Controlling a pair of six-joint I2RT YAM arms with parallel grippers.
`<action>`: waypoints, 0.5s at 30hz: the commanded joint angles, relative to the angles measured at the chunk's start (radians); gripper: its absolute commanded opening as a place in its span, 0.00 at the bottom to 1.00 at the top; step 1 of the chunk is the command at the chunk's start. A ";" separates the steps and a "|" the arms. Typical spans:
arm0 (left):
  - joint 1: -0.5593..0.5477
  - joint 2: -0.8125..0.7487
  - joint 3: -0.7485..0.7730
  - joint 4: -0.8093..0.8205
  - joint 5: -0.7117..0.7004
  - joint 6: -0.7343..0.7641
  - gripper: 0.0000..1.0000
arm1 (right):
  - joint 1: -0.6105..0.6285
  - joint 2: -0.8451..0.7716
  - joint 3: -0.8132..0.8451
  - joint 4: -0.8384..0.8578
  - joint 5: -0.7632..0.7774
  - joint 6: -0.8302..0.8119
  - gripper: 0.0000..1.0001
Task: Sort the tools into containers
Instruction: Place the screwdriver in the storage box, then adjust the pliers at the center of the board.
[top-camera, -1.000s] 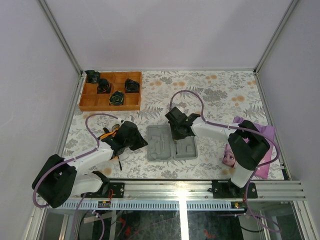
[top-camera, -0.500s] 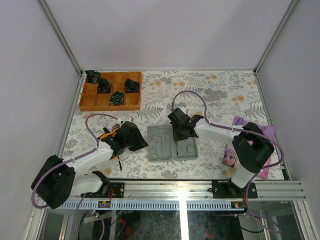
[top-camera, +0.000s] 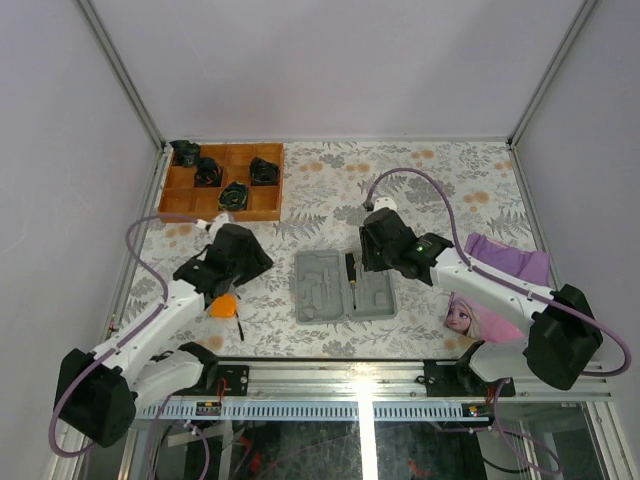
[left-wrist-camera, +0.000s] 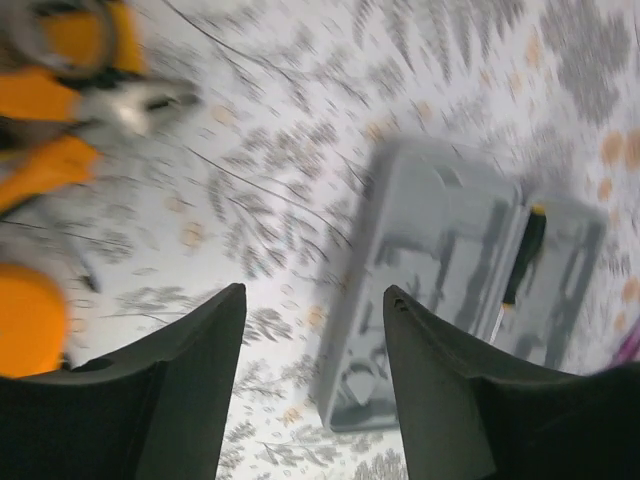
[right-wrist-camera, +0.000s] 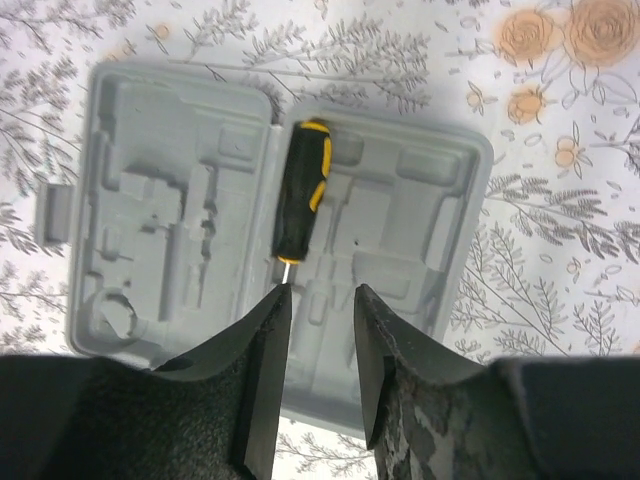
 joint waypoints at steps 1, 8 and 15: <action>0.133 -0.039 0.072 -0.160 -0.139 0.043 0.57 | -0.011 -0.051 -0.079 0.021 0.021 -0.008 0.39; 0.320 0.100 0.274 -0.274 -0.201 0.238 0.61 | -0.014 -0.080 -0.143 0.070 -0.043 0.010 0.42; 0.345 0.232 0.420 -0.373 -0.302 0.454 0.61 | -0.013 -0.083 -0.163 0.082 -0.085 -0.004 0.42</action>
